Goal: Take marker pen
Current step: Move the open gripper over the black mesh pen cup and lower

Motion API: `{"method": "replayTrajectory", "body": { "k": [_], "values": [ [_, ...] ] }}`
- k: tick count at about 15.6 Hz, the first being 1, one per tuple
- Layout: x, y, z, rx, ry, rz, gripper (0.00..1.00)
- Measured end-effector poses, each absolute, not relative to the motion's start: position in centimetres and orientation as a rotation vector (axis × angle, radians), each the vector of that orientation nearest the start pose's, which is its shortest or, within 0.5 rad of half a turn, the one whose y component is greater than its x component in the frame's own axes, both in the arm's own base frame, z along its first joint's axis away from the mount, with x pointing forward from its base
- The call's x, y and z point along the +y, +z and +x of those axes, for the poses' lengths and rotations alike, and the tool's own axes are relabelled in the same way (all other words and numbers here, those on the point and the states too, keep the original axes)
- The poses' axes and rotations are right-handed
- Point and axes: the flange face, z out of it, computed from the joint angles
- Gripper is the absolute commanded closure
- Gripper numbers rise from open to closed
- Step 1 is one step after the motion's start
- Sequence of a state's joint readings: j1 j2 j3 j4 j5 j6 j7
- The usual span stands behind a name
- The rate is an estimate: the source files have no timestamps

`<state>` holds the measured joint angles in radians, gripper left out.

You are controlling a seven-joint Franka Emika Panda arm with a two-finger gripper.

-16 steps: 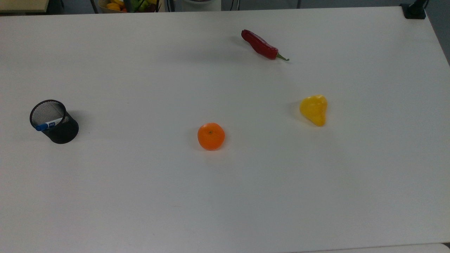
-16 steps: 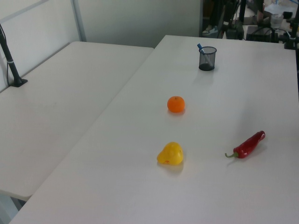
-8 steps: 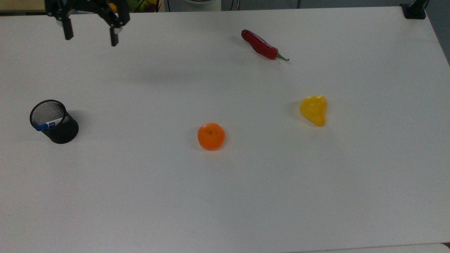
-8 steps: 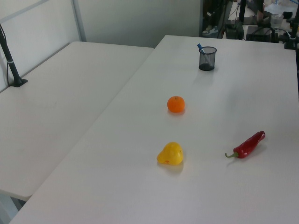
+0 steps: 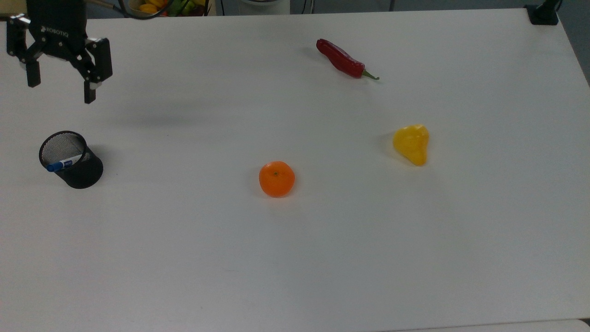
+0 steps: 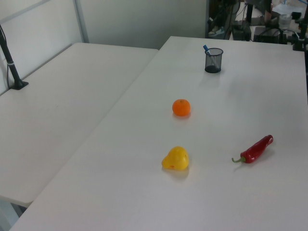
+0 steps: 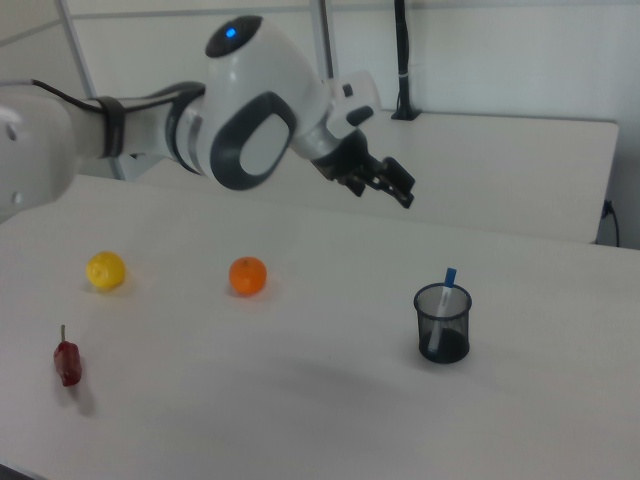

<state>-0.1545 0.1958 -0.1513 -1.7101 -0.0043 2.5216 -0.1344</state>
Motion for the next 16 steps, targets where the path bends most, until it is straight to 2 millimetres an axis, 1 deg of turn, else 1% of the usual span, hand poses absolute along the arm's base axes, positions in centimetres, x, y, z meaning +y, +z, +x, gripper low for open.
{"method": "replayTrajectory", "body": {
  "k": [3,7,9,11,15,16],
  "values": [
    [-21.4,51.1,64.9,0.28,-1.041,-3.157,0.1],
    [-23.1,47.4,66.0,0.299,-1.118,-3.161,0.19],
    [-23.5,45.9,66.3,0.302,-1.131,-3.166,0.23],
    [-23.7,44.3,66.7,0.298,-1.133,-3.171,0.29],
    [-24.0,41.4,67.3,0.291,-1.162,-3.175,0.32],
    [-24.2,40.8,67.4,0.291,-1.169,-3.176,0.36]
  ]
}}
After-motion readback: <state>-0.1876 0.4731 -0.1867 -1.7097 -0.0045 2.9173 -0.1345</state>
